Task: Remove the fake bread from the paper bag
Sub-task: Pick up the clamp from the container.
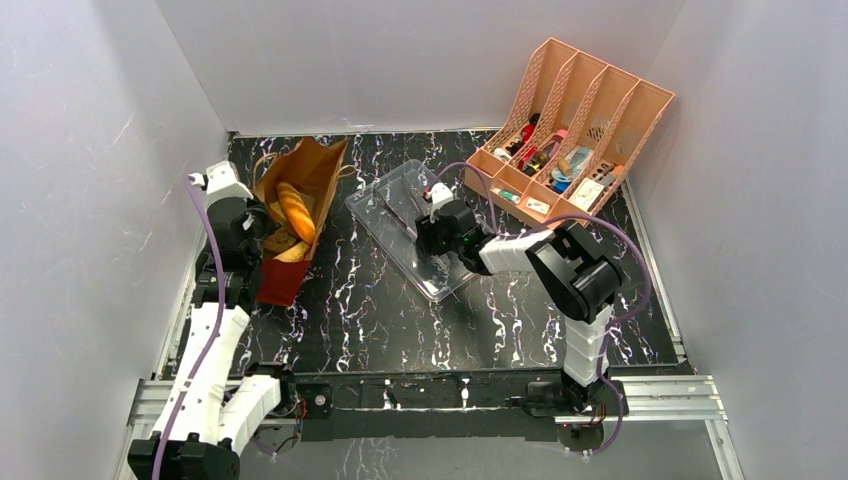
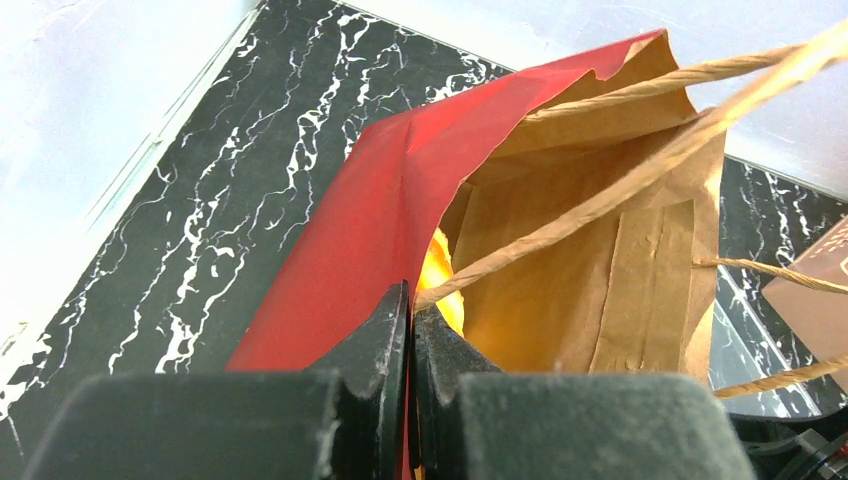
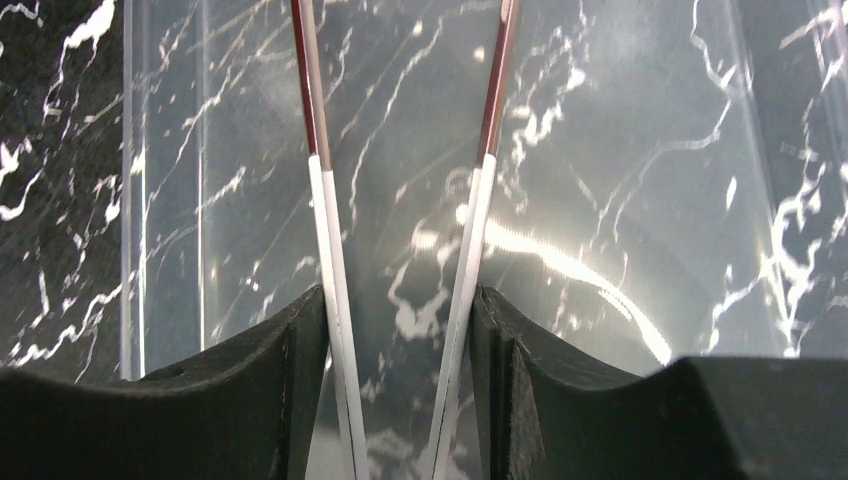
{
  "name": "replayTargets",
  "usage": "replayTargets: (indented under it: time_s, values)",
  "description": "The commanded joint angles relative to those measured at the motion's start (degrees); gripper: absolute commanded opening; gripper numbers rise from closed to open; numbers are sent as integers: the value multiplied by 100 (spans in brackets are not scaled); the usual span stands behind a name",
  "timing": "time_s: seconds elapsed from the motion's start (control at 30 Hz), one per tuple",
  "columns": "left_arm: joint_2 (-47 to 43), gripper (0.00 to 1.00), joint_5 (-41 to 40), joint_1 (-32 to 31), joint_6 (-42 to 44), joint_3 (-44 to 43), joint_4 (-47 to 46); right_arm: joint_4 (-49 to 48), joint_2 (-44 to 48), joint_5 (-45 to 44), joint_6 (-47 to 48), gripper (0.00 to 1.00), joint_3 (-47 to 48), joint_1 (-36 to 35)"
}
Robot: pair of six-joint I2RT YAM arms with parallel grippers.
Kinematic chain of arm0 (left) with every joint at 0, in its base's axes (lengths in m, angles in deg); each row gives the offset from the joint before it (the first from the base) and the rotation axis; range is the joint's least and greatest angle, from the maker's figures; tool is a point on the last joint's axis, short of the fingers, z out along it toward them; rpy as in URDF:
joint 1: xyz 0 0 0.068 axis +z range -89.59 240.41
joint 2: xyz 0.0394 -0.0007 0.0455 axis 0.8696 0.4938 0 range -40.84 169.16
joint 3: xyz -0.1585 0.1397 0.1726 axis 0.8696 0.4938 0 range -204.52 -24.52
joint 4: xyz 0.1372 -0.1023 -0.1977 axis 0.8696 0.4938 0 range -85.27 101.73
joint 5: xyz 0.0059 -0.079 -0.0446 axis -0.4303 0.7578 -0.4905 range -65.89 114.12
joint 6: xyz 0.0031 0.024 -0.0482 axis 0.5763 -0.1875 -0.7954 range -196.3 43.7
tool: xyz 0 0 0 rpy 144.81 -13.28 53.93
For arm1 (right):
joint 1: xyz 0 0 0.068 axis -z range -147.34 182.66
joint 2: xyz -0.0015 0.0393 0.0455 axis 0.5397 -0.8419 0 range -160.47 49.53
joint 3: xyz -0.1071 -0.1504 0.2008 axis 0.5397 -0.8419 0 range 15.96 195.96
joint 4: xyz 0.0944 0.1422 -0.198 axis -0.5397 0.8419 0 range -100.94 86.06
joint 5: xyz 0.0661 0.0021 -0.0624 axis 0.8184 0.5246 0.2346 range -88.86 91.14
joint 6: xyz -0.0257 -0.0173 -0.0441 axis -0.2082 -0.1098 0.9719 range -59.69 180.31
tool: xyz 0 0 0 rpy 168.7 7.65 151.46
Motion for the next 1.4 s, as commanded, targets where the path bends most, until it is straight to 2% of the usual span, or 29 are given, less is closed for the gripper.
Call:
replayTargets:
  time_s: [0.0,0.17,0.6,0.9,1.07,1.37]
  values:
    - [-274,0,315,12,-232,190,-260,148,718,189,-450,40,-211,-12]
    - [-486,0,415,-2,-395,482,-266,573,1408,137,-643,33,-334,-54]
    - [-915,0,865,-115,-829,901,-203,1918,3285,-948,-1009,27,-371,-334]
    - [-878,0,872,-429,-804,817,-224,2721,4246,-1710,-1147,25,-122,-583]
    - [-791,0,487,-990,-664,763,-244,3122,4582,-1985,-1088,25,362,-843]
    - [-181,0,-1089,-2624,-405,486,-228,3863,4845,-2122,-1111,24,1254,-1280]
